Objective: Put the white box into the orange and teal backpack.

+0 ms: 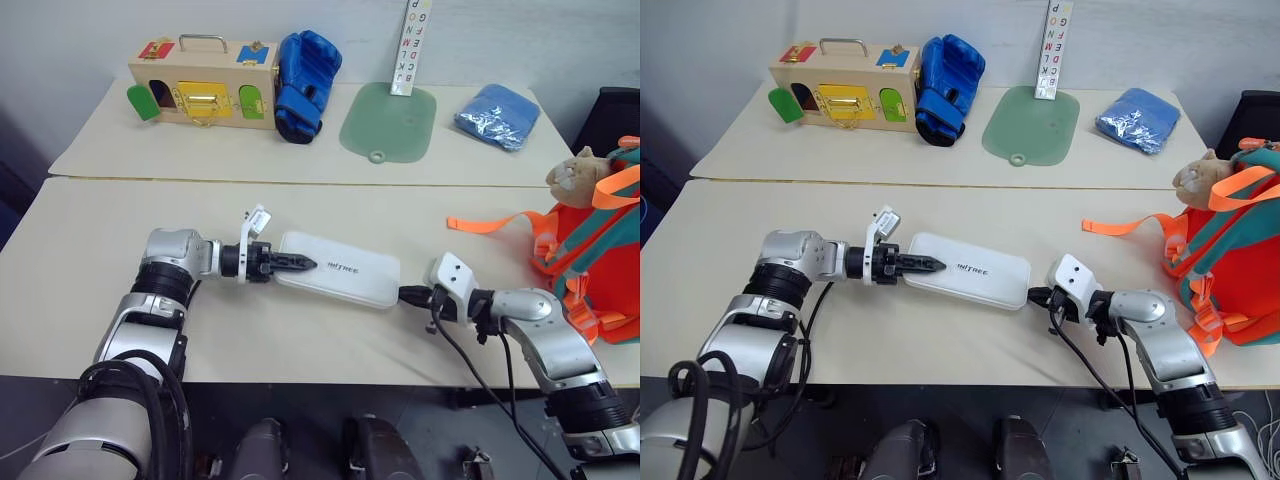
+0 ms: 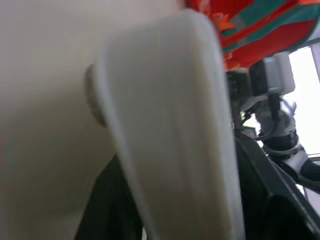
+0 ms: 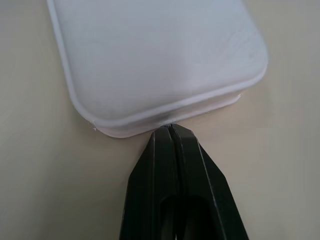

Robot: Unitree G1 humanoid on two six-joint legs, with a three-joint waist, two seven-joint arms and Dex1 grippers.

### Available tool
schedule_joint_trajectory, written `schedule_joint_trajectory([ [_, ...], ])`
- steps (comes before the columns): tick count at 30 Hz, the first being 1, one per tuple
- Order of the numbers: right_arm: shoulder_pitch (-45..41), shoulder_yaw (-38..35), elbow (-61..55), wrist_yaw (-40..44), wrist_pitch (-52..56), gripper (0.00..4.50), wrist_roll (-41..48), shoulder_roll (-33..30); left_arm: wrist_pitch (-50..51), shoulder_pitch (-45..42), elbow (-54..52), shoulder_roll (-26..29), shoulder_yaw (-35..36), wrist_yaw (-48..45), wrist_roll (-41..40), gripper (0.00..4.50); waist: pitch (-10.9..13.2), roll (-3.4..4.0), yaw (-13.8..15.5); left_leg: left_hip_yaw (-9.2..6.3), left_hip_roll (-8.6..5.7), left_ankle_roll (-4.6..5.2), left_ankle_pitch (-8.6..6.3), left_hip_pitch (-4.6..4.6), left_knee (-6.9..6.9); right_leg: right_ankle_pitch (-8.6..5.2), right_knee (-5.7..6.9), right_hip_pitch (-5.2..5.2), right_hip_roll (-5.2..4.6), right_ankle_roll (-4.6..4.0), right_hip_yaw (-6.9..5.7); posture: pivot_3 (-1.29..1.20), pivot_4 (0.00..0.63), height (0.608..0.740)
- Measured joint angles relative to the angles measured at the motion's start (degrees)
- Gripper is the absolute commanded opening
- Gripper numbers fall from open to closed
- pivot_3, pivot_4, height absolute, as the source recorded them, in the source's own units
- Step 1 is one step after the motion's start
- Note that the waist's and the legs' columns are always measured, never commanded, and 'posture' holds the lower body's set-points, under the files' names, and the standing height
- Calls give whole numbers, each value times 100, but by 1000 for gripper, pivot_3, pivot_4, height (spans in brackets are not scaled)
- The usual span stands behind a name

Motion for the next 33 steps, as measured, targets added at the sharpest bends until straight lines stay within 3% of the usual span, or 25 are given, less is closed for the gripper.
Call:
schedule_joint_trajectory([
  [2,165,-112,-160,-158,115,0,51,32,-100,103,-200,-11,240,78,-43,1319,0,0,-6,-1,0,0,0,-1,-1,0,1,0,-1,0,0,0,150,740],
  [5,698,-528,-677,-430,486,540,266,32,111,421,-760,-24,645,205,-324,1319,0,0,7,-8,1,-1,0,-10,-6,0,1,-8,-1,0,-3,0,150,740],
  [9,2115,-1599,-2081,-820,1402,1835,1030,65,627,997,-1908,-91,1420,672,-908,1319,0,1,46,-28,1,-2,-2,-21,-3,-1,3,-6,-3,0,-10,0,150,740],
  [12,3097,-2912,-3211,-1303,2146,2821,1666,302,938,1341,-2980,-332,1911,1324,-1246,1319,0,1,44,-28,-5,15,-10,-15,1,5,-6,12,-10,12,-10,0,150,740],
  [17,3361,-4629,-3913,-2179,3050,4461,2407,465,1114,1634,-3800,-806,2460,2133,-1663,1319,0,0,20,-31,-4,34,-17,5,-4,13,-18,30,-7,22,-8,0,150,740],
  [23,2453,-4888,-3432,-3105,3354,4486,2387,406,1135,1702,-4351,-1304,2726,2964,-2038,1319,0,0,19,-27,-5,12,-3,4,-10,10,-19,24,0,17,-6,0,150,740],
  [30,529,-4222,-1127,-3878,2680,4486,1684,482,1012,1748,-4666,-1304,2637,3355,-2215,1319,2,4,-16,-9,-9,9,2,2,-8,11,-21,18,3,20,5,0,150,740],
  [33,60,-3928,-318,-3886,2142,3874,1516,541,970,1764,-4717,-1230,2610,3418,-2290,1319,3,5,-13,-11,-4,-5,11,-2,-14,10,-21,10,13,19,7,0,150,740],
])
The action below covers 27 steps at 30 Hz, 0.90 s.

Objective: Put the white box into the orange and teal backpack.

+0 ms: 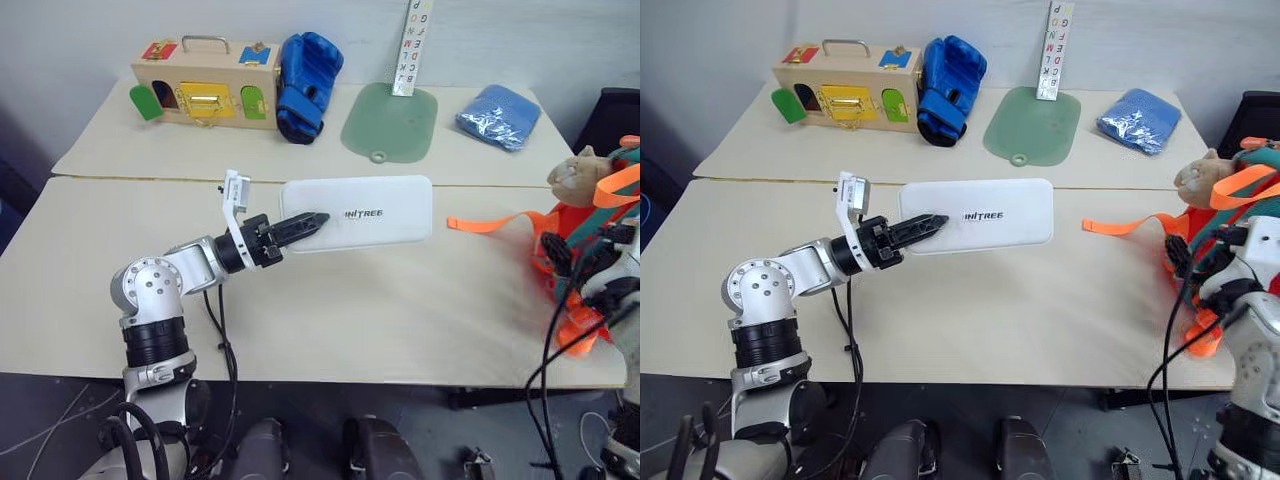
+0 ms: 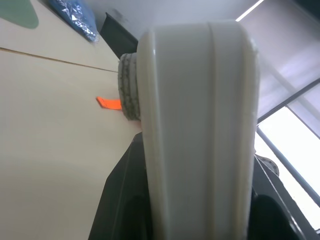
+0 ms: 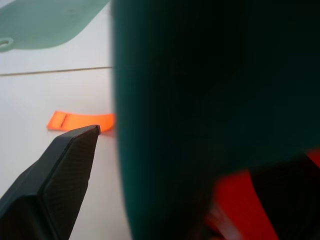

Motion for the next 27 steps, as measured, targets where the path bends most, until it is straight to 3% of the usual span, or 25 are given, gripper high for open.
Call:
schedule_joint_trajectory([
  [8,-323,339,1145,660,-1356,1306,-269,-28,-94,19,-51,266,199,371,-192,1319,0,0,8,7,0,2,3,-5,5,2,-1,-3,-1,5,7,0,150,740],
  [10,-325,361,1132,1230,-1257,519,95,-133,-169,14,-68,279,283,543,-246,1319,1,1,9,6,1,2,3,-4,5,2,0,-3,-1,5,7,0,150,740],
  [12,-319,423,958,1879,-902,22,614,-318,-217,-7,-65,368,331,643,-266,1319,2,3,-7,6,4,2,2,-5,3,2,0,-3,1,5,7,0,150,740],
  [15,-374,627,452,2909,-260,0,1437,-775,-292,-176,13,716,408,695,-275,1319,6,8,-84,4,10,-3,2,-4,-1,2,0,-5,8,4,6,0,150,740],
  [23,-904,1085,-520,4736,1801,0,3675,-2123,-605,-605,557,1581,677,544,-305,1319,13,11,-111,2,16,-7,0,-4,-17,-3,-8,-12,10,-4,3,0,150,740],
  [27,-883,1260,-922,5582,2246,0,4281,-2576,-848,-671,674,1853,652,185,-317,1319,25,-8,-82,-1,10,10,-11,-16,-9,-2,-16,-12,-3,-4,-2,0,150,740],
])
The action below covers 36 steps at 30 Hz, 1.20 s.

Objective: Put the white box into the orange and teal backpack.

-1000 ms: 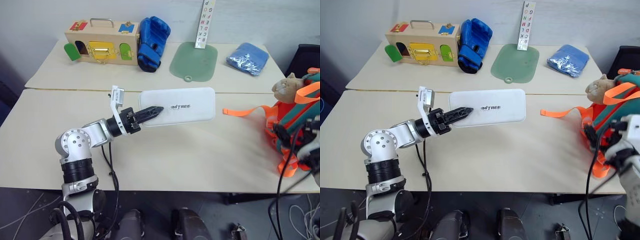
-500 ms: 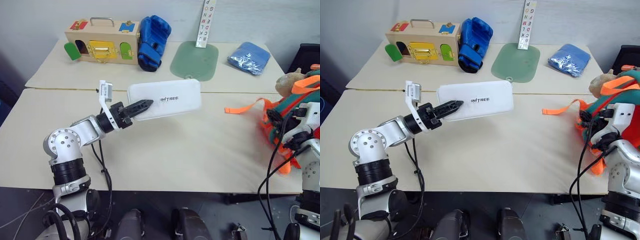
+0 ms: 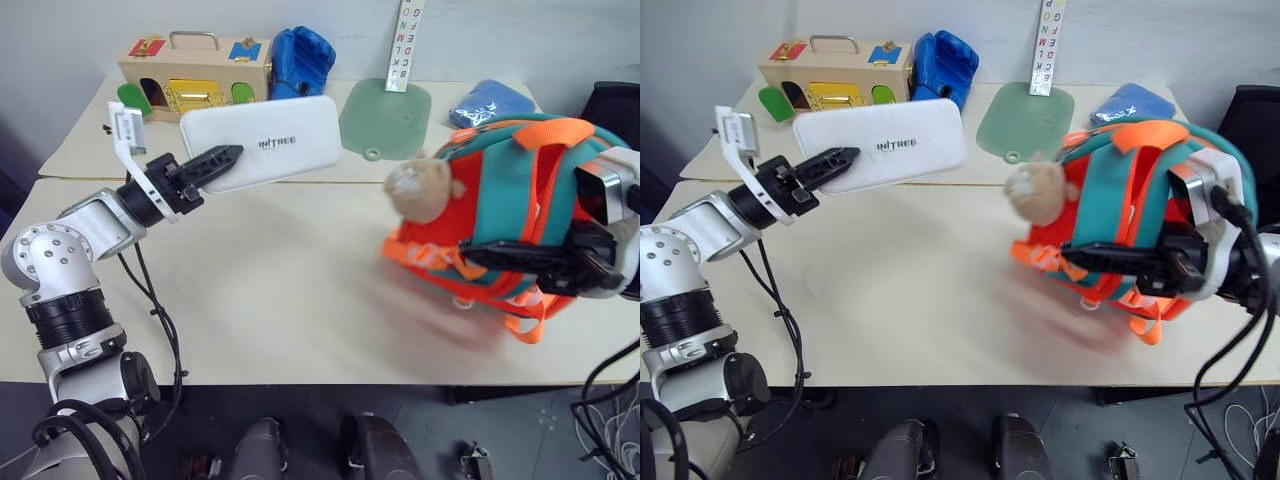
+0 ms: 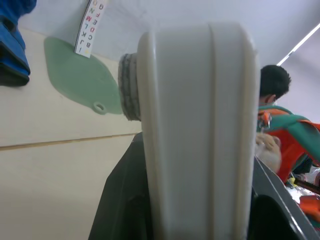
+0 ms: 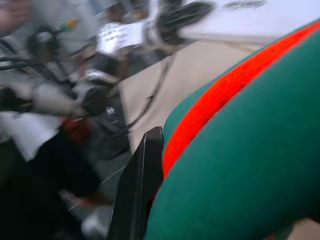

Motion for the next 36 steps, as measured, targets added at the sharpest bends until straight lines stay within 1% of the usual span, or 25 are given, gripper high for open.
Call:
schedule_joint_trajectory([
  [2,127,61,-55,383,70,0,58,-212,-199,4,-175,53,-96,-213,0,1319,1,-2,37,0,-9,16,-12,-7,9,2,-3,0,-13,4,-2,0,150,740],
  [4,242,138,-113,699,47,0,12,-347,-271,3,-511,51,-185,-449,-199,1319,1,-3,84,2,-12,24,-22,-9,16,7,-14,6,-17,13,-1,0,150,740],
  [9,444,378,-160,955,-298,0,-400,-359,-282,28,-1244,30,-542,-834,-635,1319,1,-3,138,4,-12,26,-23,-9,14,11,-31,12,-17,21,0,0,150,740],
  [11,539,411,-161,1016,-418,0,-535,-359,-408,103,-1439,120,-785,-1050,-614,1319,1,-2,133,6,-12,24,-23,-8,14,11,-32,12,-14,21,0,0,150,740],
  [14,610,436,-157,1024,-506,0,-657,-359,-825,260,-1510,300,-1172,-1406,-317,1319,1,-2,111,11,-7,21,-20,-5,15,11,-32,13,-8,21,3,0,150,740],
  [17,614,455,-146,1004,-552,0,-731,-358,-1325,285,-1452,533,-1620,-1802,146,1319,1,-2,124,9,-8,21,-15,-2,15,12,-29,14,-9,20,2,0,150,740],
  [19,635,456,-147,1000,-554,0,-732,-358,-1804,282,-1279,686,-2003,-2141,585,1319,0,-1,128,9,-9,25,-16,5,16,12,-30,22,-11,20,2,0,150,740],
  [22,654,455,-152,990,-555,0,-729,-358,-2255,190,-773,726,-2468,-2535,1093,1319,1,-2,144,7,-10,42,-24,0,17,12,-33,22,-15,19,2,0,150,740],
  [25,730,443,-164,986,-555,0,-724,-358,-2576,-126,-172,828,-2723,-2992,1417,1319,1,-2,138,4,-9,44,-27,-7,17,13,-40,18,-15,19,0,0,150,740],
  [28,816,421,-178,972,-556,0,-719,-358,-2742,-397,53,1013,-2793,-3424,1597,1319,1,-1,119,7,-9,41,-28,-9,15,12,-43,15,-16,19,0,0,150,740],
  [32,839,408,-211,884,-561,0,-707,-353,-2787,-557,90,851,-3001,-3633,1735,1319,1,-1,129,8,-11,45,-31,-11,17,12,-43,15,-15,19,-1,0,150,740],
  [36,824,407,-352,776,-580,0,-674,-218,-3144,-716,402,124,-3503,-3636,2187,1319,1,-2,173,6,-15,52,-31,-15,32,15,-41,19,-16,24,-4,0,150,740],
])
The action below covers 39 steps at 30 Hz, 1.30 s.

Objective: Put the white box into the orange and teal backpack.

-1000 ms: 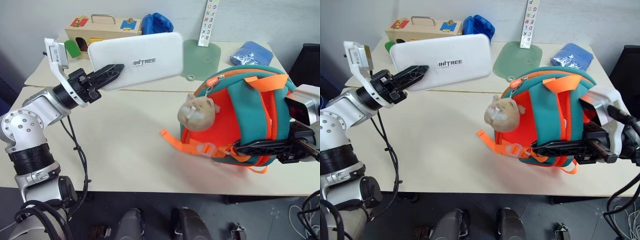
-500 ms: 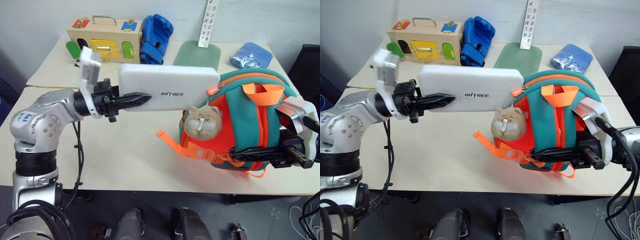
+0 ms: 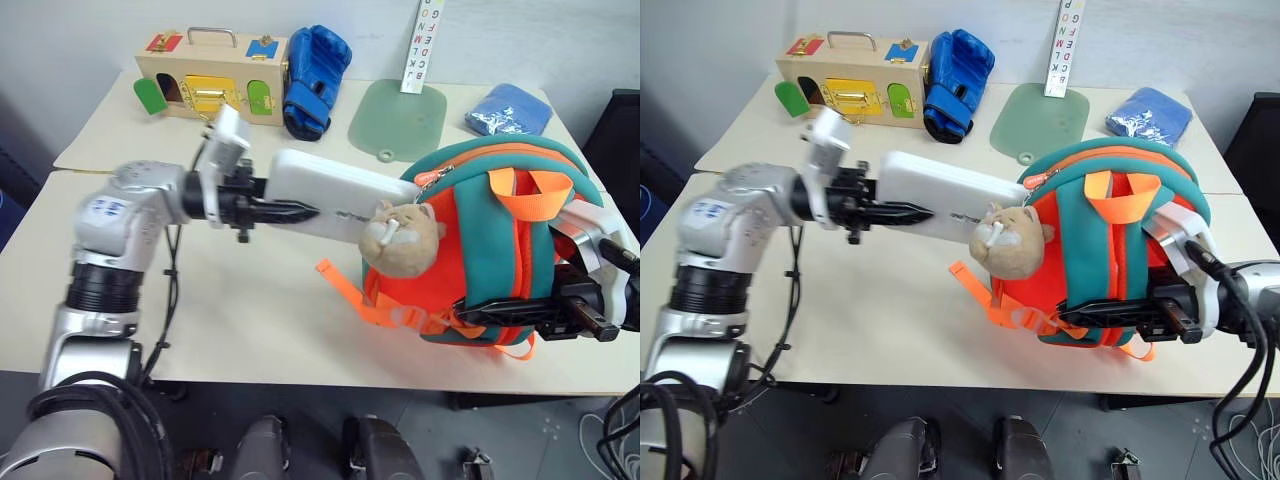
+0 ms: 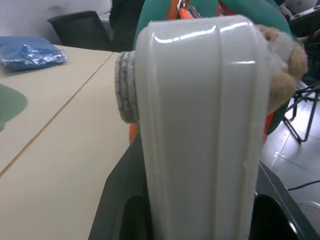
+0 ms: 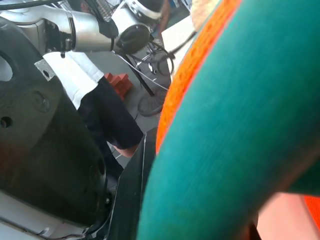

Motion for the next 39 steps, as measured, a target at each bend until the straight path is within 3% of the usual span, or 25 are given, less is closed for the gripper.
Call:
schedule_joint_trajectory([
  [6,-174,51,-138,-213,-10,0,111,198,-750,-547,1115,-1446,-565,454,799,1319,0,-1,42,2,0,33,-15,-1,6,9,-4,1,0,16,4,0,150,740],
  [11,-281,176,-174,-537,-76,0,125,460,-1188,-968,2109,-2390,-701,829,1290,2913,0,0,6,4,1,31,-13,0,1,9,0,-4,4,16,3,0,150,740],
  [16,-277,185,-175,-632,-93,0,110,460,-933,-858,1744,-1985,-538,675,1278,4450,0,2,-86,4,9,22,-7,3,-4,8,9,-8,8,14,3,0,150,740],
  [24,-171,270,-157,-741,-207,0,-43,552,130,100,-288,-473,200,202,503,4481,-1,3,-93,-1,6,-5,10,4,0,7,17,-5,0,13,5,0,150,740],
  [28,-128,347,-153,-805,-227,0,-90,585,839,217,-990,9,730,184,-126,4481,-1,3,-66,-2,6,-6,11,4,0,7,16,-2,0,13,5,0,150,740],
  [32,-128,350,-158,-861,-238,0,-90,632,1343,139,-1801,-233,889,724,-565,4481,-1,3,-13,-16,-2,1,8,6,5,10,6,15,-5,17,0,0,150,740],
  [39,-126,360,-180,-949,-223,0,-37,647,984,134,-1874,-718,-200,1283,94,4481,-1,3,-67,-1,1,-2,12,10,-5,12,7,7,5,22,10,0,150,740],
])
